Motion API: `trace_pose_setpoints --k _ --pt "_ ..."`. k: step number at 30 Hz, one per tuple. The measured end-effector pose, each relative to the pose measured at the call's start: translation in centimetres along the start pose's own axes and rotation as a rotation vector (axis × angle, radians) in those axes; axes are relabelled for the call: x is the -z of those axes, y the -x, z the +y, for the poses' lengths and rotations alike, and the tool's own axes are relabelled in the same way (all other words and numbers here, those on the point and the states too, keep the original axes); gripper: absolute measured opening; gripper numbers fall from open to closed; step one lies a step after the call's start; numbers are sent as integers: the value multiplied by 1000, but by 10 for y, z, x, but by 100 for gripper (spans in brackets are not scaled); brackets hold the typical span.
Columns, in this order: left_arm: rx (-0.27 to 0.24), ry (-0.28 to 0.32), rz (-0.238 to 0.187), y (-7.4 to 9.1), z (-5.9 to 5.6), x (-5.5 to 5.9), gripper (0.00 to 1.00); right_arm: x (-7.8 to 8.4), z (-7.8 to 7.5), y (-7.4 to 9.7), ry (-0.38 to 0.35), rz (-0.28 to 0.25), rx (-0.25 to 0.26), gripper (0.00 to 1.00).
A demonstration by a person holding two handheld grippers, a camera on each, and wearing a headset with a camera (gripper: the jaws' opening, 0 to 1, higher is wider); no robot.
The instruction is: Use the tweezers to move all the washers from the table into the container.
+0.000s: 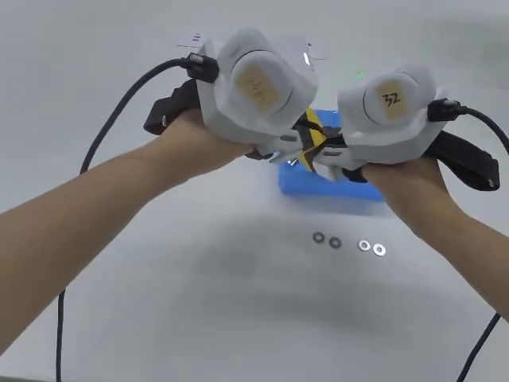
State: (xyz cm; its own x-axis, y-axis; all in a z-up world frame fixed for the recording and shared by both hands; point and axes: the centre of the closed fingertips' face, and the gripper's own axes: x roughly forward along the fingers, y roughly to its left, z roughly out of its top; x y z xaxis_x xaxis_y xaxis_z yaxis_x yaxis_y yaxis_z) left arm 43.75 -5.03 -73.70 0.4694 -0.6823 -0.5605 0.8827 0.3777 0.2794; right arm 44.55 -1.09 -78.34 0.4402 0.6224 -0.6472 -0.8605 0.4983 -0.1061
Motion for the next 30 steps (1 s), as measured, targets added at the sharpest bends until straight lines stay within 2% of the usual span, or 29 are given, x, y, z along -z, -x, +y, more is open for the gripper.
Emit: trace_pose_setpoints --k 7,13,18,22,25,27,30 --pt "-10 8 3 2 2 -1 0 -4 0 4 -23 -19 -15 5" --pt "-32 -2 -27 22 0 -14 0 -20 5 26 21 -83 3 6" --pt "-43 -5 -74 44 -12 -38 0 -30 12 47 46 -123 11 7" --pt "-54 -4 -113 58 -23 -54 0 -32 22 65 58 -146 16 6" --pt "-61 25 -129 65 -32 -61 0 -28 27 72 106 -129 44 5" --pt "-69 82 -154 69 -39 -66 0 -25 31 76 112 -125 56 5" --pt "-67 72 -140 71 -46 -62 0 -19 38 78 97 -120 47 5"
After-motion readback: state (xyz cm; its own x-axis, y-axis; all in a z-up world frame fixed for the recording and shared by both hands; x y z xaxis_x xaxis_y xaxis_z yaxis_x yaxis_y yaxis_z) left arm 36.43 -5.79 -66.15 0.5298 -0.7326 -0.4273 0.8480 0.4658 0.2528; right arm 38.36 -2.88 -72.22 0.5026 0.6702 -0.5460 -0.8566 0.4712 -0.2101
